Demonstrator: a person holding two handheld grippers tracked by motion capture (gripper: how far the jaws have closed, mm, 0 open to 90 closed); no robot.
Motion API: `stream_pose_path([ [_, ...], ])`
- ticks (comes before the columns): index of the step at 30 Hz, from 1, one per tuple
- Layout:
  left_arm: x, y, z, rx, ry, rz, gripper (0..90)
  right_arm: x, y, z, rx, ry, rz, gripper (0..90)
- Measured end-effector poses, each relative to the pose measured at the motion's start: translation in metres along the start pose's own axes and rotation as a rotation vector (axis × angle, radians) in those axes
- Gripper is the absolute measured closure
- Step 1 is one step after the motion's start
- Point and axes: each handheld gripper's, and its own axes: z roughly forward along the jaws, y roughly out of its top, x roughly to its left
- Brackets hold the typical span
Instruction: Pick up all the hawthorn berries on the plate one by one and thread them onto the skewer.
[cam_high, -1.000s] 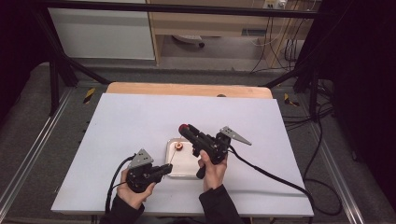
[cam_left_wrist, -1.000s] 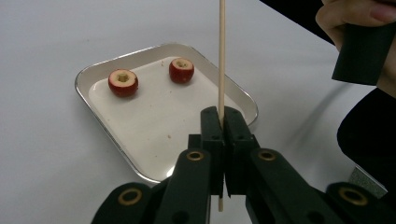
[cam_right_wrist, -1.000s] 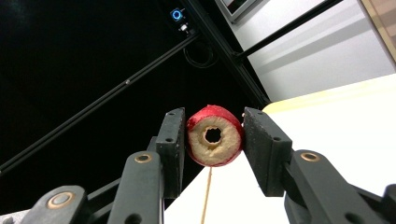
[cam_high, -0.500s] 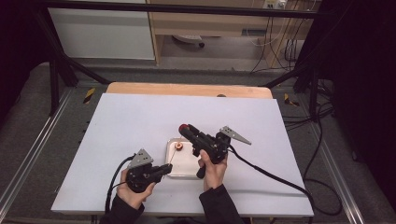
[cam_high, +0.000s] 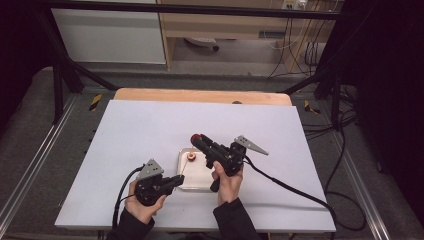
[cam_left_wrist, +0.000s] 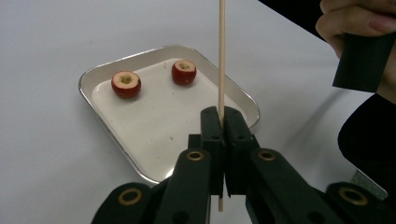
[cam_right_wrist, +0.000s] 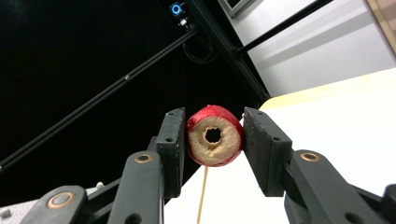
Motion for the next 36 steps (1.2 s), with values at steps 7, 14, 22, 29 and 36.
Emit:
stream_pose_path([
  [7,0.0,-0.001,0.002,0.014,0.007,-0.011,88.4,0.001,-0.007,0.001,0.016,-0.001,-0.002,60.8],
  [14,-0.001,-0.001,0.002,0.005,0.021,-0.011,88.4,0.002,-0.008,-0.001,0.017,-0.016,-0.013,60.8],
  [22,-0.002,0.0,0.001,0.032,0.017,-0.013,88.6,0.001,-0.009,-0.001,0.045,-0.06,-0.065,60.9],
  [29,-0.001,-0.002,0.003,0.045,0.029,-0.015,88.6,-0.001,-0.01,0.001,0.055,-0.032,0.014,61.1],
  [36,-0.004,-0.002,0.002,0.016,0.036,-0.019,88.6,0.0,-0.018,0.003,0.03,-0.036,0.072,61.2],
])
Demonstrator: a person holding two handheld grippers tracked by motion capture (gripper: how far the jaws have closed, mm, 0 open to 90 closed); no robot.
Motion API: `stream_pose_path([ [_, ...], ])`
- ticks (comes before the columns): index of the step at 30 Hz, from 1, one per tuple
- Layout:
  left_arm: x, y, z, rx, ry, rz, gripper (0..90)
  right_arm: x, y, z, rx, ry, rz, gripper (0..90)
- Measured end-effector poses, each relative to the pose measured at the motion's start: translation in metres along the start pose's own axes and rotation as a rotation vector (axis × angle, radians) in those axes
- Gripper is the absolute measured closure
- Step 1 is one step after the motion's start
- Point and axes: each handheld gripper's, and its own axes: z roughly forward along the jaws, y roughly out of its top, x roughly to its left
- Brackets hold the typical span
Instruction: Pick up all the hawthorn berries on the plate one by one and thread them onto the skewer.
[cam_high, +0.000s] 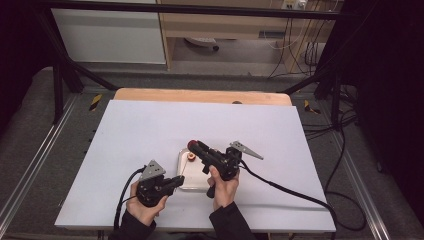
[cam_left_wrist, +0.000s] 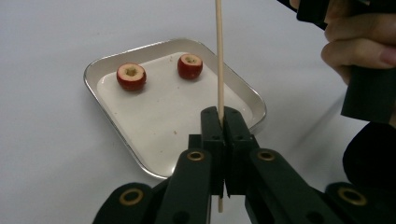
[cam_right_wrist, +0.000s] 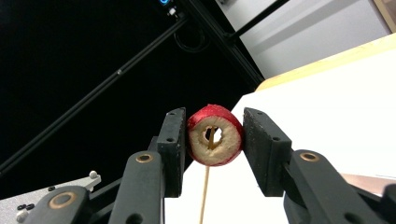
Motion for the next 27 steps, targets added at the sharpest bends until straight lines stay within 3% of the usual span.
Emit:
stream_pose_path([
  [3,0.004,0.002,-0.001,-0.017,-0.004,-0.029,88.6,0.0,-0.001,0.0,0.013,0.013,0.012,61.3],
  [6,0.003,0.004,0.001,-0.006,0.007,-0.028,88.6,-0.002,-0.008,0.002,0.027,0.015,0.03,61.3],
  [12,0.001,0.002,0.007,0.007,0.017,-0.018,88.7,-0.001,-0.011,0.001,0.033,0.0,0.012,61.4],
  [18,0.002,0.005,0.0,-0.048,0.022,-0.005,88.8,0.0,-0.009,0.0,0.052,0.011,0.018,61.6],
  [20,0.003,0.01,0.0,-0.04,0.033,-0.012,88.8,-0.002,-0.02,0.002,0.096,0.034,0.054,61.5],
  [22,0.008,0.012,0.002,-0.032,0.039,-0.016,88.8,-0.003,-0.029,0.003,0.119,0.042,0.058,61.6],
  [27,0.009,0.011,0.007,-0.023,0.043,-0.019,88.7,-0.004,-0.04,0.003,0.151,0.026,0.034,61.5],
])
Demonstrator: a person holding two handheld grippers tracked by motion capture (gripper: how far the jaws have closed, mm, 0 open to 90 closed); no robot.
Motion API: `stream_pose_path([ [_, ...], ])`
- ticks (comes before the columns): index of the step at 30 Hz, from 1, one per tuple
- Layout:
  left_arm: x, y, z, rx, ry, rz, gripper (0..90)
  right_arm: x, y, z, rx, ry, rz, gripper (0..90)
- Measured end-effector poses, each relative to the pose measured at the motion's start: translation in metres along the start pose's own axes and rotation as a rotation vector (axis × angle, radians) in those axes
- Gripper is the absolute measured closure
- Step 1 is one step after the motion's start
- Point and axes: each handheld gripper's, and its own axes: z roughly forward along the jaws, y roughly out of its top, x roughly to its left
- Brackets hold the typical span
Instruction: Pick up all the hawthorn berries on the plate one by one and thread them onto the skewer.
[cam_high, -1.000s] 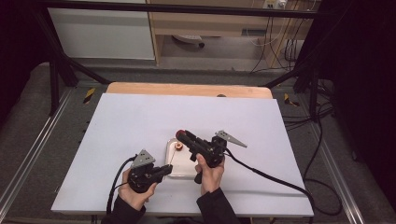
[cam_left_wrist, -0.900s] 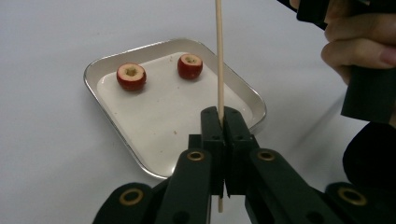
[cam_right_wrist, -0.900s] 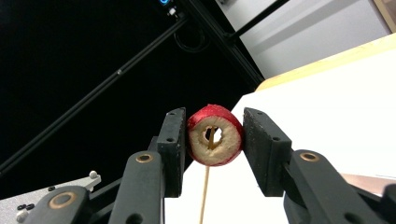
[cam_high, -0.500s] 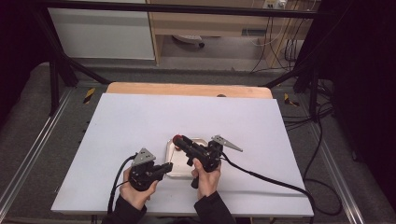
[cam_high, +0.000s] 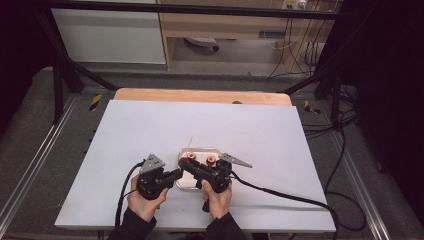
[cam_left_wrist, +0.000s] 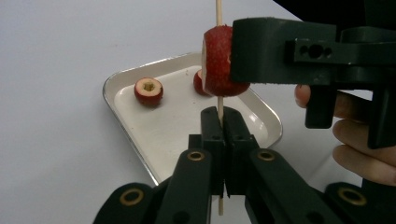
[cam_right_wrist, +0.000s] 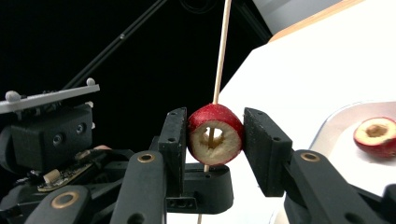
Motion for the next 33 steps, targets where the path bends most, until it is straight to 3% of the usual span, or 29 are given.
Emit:
stream_pose_path([
  [8,0.001,-0.001,0.002,0.0,-0.014,0.01,88.6,0.002,-0.001,-0.001,0.03,-0.021,-0.033,60.4],
  [9,0.002,-0.001,0.001,0.0,-0.012,0.013,88.6,0.003,0.001,-0.002,0.023,-0.04,-0.071,50.3],
  [14,0.006,-0.004,-0.002,0.004,-0.012,0.026,88.6,0.004,0.016,-0.01,0.066,-0.117,-0.209,32.1],
  [15,0.008,-0.005,-0.003,0.014,-0.007,0.051,88.6,0.003,0.02,-0.012,0.084,-0.135,-0.225,27.7],
  [17,0.008,-0.006,-0.003,0.015,-0.004,0.061,88.5,0.0,0.026,-0.015,0.12,-0.169,-0.272,19.6],
  [18,0.009,-0.006,-0.004,0.019,0.001,0.072,88.5,0.0,0.026,-0.015,0.12,-0.169,-0.272,19.6],
  [19,0.01,-0.007,-0.004,0.023,0.004,0.079,88.4,-0.004,0.032,-0.018,0.172,-0.199,-0.312,14.4],
  [20,0.011,-0.008,-0.005,0.028,0.007,0.084,88.4,-0.004,0.032,-0.018,0.172,-0.199,-0.312,14.4],
  [21,0.013,-0.009,-0.005,0.037,0.007,0.093,88.4,-0.008,0.037,-0.022,0.214,-0.225,-0.351,10.3],
  [24,0.014,-0.01,-0.006,0.042,-0.001,0.093,88.3,-0.013,0.043,-0.027,0.308,-0.262,-0.401,8.4],
  [25,0.015,-0.011,-0.006,0.041,-0.004,0.093,88.3,-0.013,0.043,-0.027,0.308,-0.262,-0.401,8.4],
  [27,0.016,-0.012,-0.007,0.046,-0.003,0.1,88.3,-0.018,0.049,-0.028,0.409,-0.298,-0.459,8.1],
  [29,0.017,-0.012,-0.008,0.047,-0.005,0.103,88.3,-0.019,0.051,-0.028,0.432,-0.31,-0.467,8.3],
  [33,0.021,-0.014,-0.009,0.046,-0.005,0.101,88.3,-0.029,0.065,-0.023,0.538,-0.351,-0.487,9.5],
])
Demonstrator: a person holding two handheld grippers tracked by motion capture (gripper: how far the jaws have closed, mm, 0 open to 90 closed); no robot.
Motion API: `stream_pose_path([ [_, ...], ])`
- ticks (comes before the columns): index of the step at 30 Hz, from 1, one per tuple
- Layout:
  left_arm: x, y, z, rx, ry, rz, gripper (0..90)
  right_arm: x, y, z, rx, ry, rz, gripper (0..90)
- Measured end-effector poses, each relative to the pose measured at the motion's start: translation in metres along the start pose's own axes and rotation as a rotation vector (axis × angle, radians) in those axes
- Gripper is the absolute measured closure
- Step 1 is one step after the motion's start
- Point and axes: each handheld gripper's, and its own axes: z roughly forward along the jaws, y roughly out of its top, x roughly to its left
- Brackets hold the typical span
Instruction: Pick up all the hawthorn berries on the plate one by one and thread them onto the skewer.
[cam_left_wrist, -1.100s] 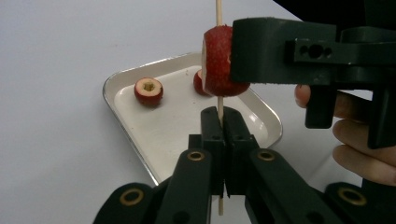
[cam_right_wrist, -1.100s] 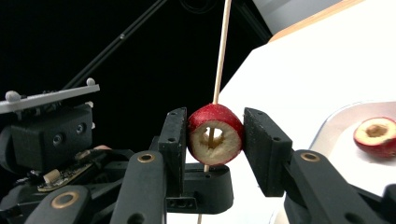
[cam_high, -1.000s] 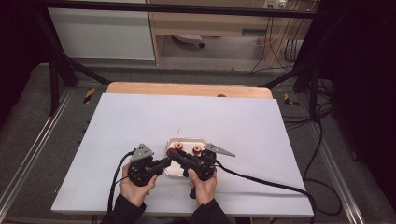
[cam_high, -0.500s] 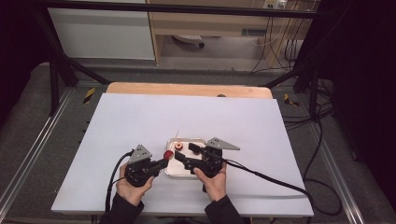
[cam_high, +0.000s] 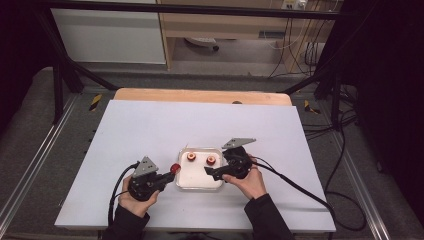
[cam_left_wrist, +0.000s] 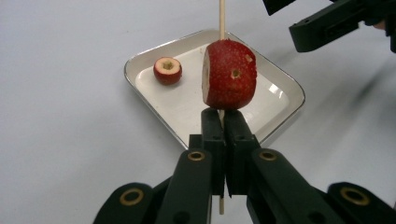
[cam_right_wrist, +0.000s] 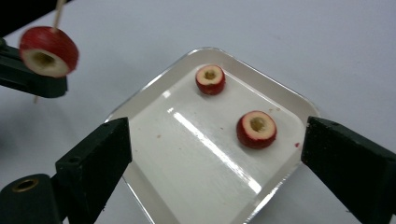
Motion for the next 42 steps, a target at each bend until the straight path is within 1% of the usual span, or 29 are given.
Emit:
stream_pose_path([
  [1,0.001,0.0,0.0,0.003,0.004,0.002,88.3,0.0,0.0,0.0,0.0,0.0,0.0,9.5],
  [2,0.001,-0.001,-0.001,0.003,0.003,0.003,88.3,-0.005,0.006,0.003,0.06,-0.019,-0.04,11.6],
  [3,0.002,-0.001,-0.001,0.005,0.004,0.003,88.3,-0.007,0.009,0.005,0.093,-0.026,-0.062,12.1],
  [4,0.003,-0.001,-0.001,0.006,0.005,0.001,88.3,-0.007,0.009,0.005,0.093,-0.026,-0.062,12.1],
  [5,0.003,-0.002,-0.001,0.005,0.005,-0.001,88.3,-0.009,0.012,0.007,0.126,-0.034,-0.079,12.1],
  [6,0.004,-0.002,-0.001,0.007,0.003,-0.001,88.3,-0.011,0.018,0.012,0.186,-0.047,-0.12,13.6],
  [7,0.004,-0.002,-0.001,0.008,0.004,-0.001,88.3,-0.011,0.018,0.012,0.186,-0.047,-0.12,13.6],
  [8,0.005,-0.002,-0.001,0.008,0.003,-0.002,88.3,-0.013,0.024,0.018,0.226,-0.042,-0.145,16.5],
  [10,0.006,-0.002,-0.001,0.008,0.002,-0.006,88.3,-0.016,0.029,0.024,0.268,-0.023,-0.139,19.3],
  [11,0.006,-0.003,-0.001,0.008,0.0,-0.006,88.3,-0.016,0.029,0.024,0.268,-0.023,-0.139,19.3],
  [12,0.006,-0.003,-0.001,0.007,-0.001,-0.006,88.3,-0.019,0.032,0.03,0.29,-0.021,-0.139,22.9],
  [13,0.006,-0.003,-0.001,0.007,-0.001,-0.007,88.3,-0.019,0.032,0.03,0.29,-0.021,-0.139,22.9],
  [16,0.007,-0.003,-0.001,0.005,-0.004,-0.01,88.3,-0.024,0.034,0.038,0.316,-0.013,-0.131,29.4],
  [17,0.007,-0.003,-0.001,0.009,-0.007,-0.009,88.3,-0.026,0.037,0.043,0.352,-0.011,-0.136,32.9],
  [18,0.007,-0.003,-0.001,0.01,-0.009,-0.009,88.3,-0.026,0.037,0.043,0.352,-0.011,-0.136,32.9],
  [20,0.006,-0.003,-0.001,0.01,-0.012,-0.007,88.3,-0.027,0.041,0.047,0.375,-0.002,-0.15,35.9],
  [21,0.006,-0.002,-0.001,0.01,-0.013,-0.006,88.3,-0.028,0.043,0.049,0.378,0.001,-0.163,37.3],
  [22,0.006,-0.002,-0.001,0.009,-0.014,-0.007,88.2,-0.029,0.046,0.052,0.399,0.01,-0.196,39.4],
  [23,0.006,-0.002,-0.001,0.008,-0.014,-0.006,88.2,-0.029,0.046,0.052,0.399,0.01,-0.196,39.4],
  [25,0.006,-0.002,-0.001,0.009,-0.014,-0.005,88.3,-0.028,0.046,0.056,0.427,0.015,-0.219,40.4],
  [26,0.006,-0.002,-0.001,0.01,-0.016,-0.004,88.3,-0.028,0.046,0.058,0.442,0.01,-0.227,41.2],
  [27,0.006,-0.002,-0.001,0.01,-0.016,-0.004,88.3,-0.028,0.045,0.062,0.454,0.01,-0.228,43.5],
  [31,0.005,-0.002,0.0,0.012,-0.017,-0.001,88.3,-0.028,0.045,0.066,0.456,0.02,-0.24,46.3],
  [32,0.005,-0.002,-0.001,0.011,-0.018,-0.001,88.3,-0.027,0.045,0.068,0.462,0.029,-0.26,47.9],
  [33,0.005,-0.002,-0.001,0.011,-0.017,-0.001,88.3,-0.027,0.045,0.068,0.462,0.029,-0.26,47.9],
  [36,0.005,-0.002,-0.001,0.01,-0.017,-0.001,88.3,-0.026,0.046,0.069,0.47,0.034,-0.277,52.6],
  [38,0.005,-0.002,0.0,0.012,-0.018,0.0,88.3,-0.026,0.046,0.069,0.473,0.034,-0.284,53.9],
  [41,0.005,-0.002,0.0,0.012,-0.018,0.001,88.3,-0.027,0.046,0.07,0.48,0.034,-0.285,56.8],
  [42,0.005,-0.002,-0.001,0.012,-0.018,0.001,88.3,-0.026,0.046,0.07,0.484,0.037,-0.283,59.5],
])
